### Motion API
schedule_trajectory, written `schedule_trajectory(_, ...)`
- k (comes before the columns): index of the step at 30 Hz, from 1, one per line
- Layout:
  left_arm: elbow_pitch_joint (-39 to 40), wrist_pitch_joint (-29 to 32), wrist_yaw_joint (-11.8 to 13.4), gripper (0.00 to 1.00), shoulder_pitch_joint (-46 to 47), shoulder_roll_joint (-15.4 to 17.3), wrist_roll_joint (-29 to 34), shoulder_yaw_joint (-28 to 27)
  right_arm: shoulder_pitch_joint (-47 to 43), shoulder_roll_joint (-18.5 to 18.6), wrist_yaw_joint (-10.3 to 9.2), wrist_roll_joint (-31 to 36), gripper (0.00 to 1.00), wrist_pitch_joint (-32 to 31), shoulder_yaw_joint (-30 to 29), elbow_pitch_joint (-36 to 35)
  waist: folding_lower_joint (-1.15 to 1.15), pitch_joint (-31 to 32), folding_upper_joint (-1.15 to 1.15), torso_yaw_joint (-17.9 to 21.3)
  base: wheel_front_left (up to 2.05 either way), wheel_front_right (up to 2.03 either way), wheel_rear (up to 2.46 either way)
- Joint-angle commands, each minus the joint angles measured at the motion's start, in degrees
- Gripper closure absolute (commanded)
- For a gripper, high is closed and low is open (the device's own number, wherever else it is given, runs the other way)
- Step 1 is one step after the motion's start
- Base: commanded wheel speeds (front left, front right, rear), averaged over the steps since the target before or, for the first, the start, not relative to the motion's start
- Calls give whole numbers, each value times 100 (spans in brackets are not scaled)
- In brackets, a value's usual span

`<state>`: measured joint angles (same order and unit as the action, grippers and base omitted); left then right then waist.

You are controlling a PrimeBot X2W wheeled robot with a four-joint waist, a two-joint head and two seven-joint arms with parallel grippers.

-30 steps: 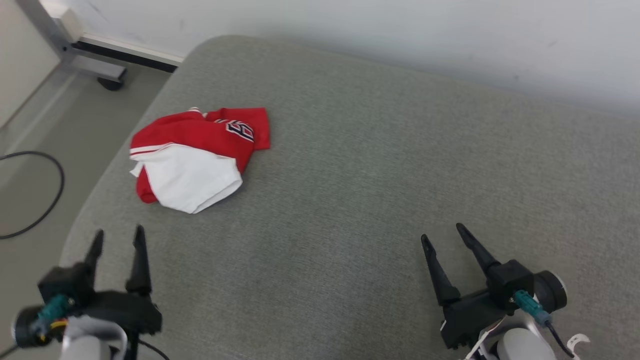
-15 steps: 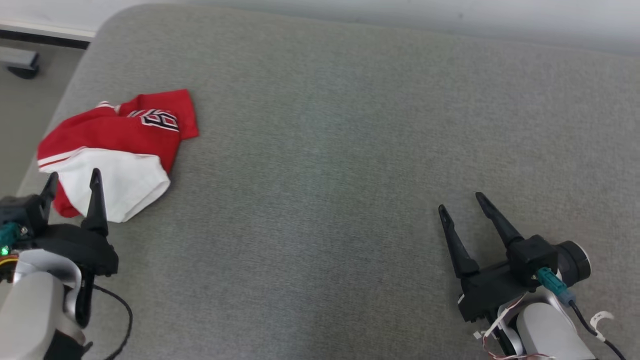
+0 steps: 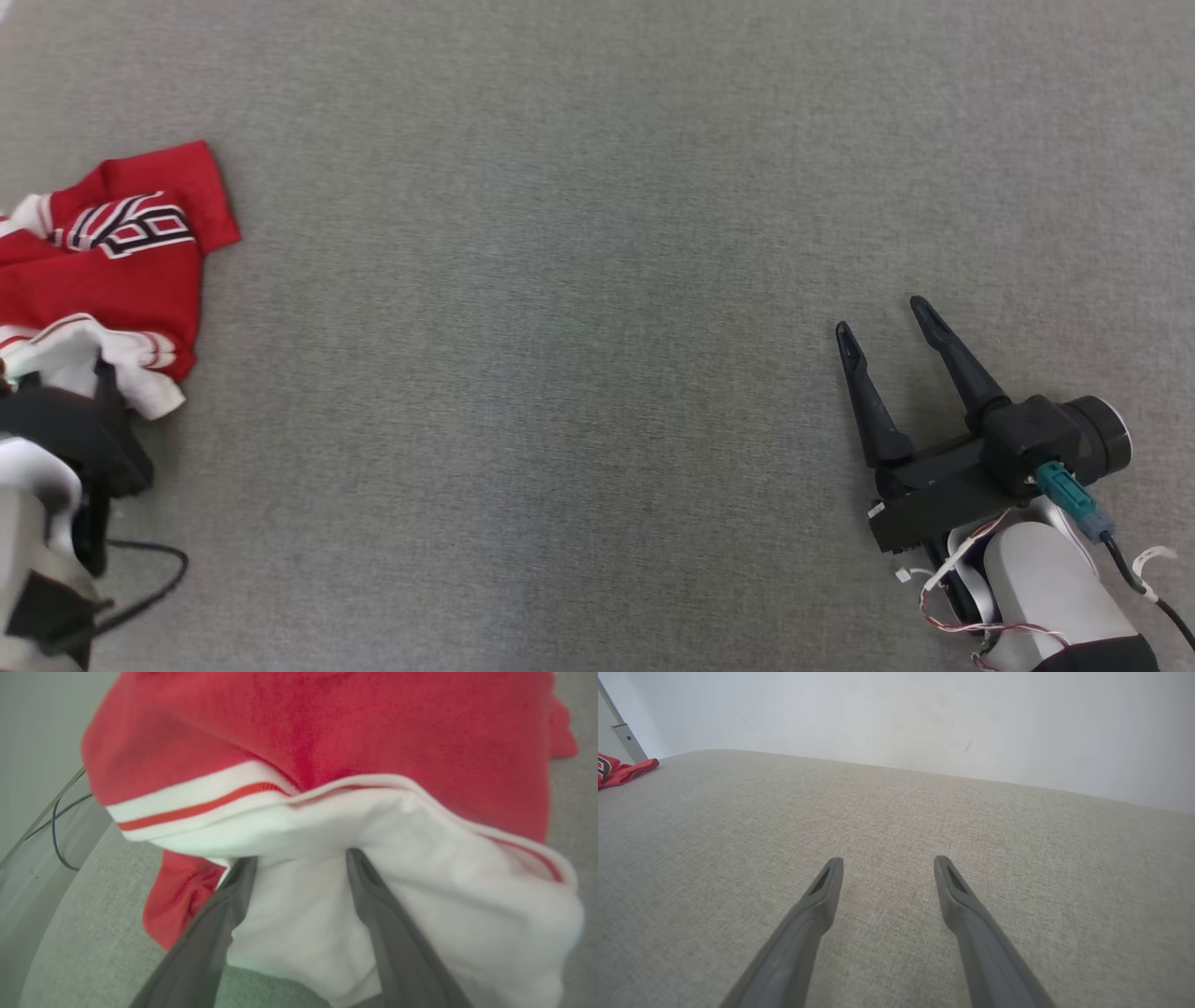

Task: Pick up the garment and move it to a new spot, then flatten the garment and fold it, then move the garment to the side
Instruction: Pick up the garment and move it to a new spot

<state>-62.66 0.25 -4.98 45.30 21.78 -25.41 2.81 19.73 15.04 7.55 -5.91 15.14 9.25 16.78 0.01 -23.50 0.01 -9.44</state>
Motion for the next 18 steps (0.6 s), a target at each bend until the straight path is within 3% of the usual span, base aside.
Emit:
schedule_trajectory(1,-93,128,24,0,66,-35,-66,7,-9,22,-14,-9,0,-3,-11,9,-1,-145,-1,142,0,0,0)
schedule_trajectory(5,-435,605,70,0,178,-119,-131,18,-8,40,-14,-10,0,-4,-50,-15,-1,-178,-1,181,0,0,0)
schedule_trajectory(6,-484,671,78,61,208,-124,-88,62,-5,28,-14,-10,0,-4,-52,-14,-1,-175,-1,191,0,0,0)
schedule_trajectory(7,-531,714,98,100,232,-124,-89,66,-3,11,-14,-7,0,-4,-48,-12,-1,-171,-1,201,0,0,0)
schedule_trajectory(18,-491,861,-63,100,625,107,-60,224,-13,-257,-14,-39,0,-3,-28,94,-1,137,-1,331,0,0,0)
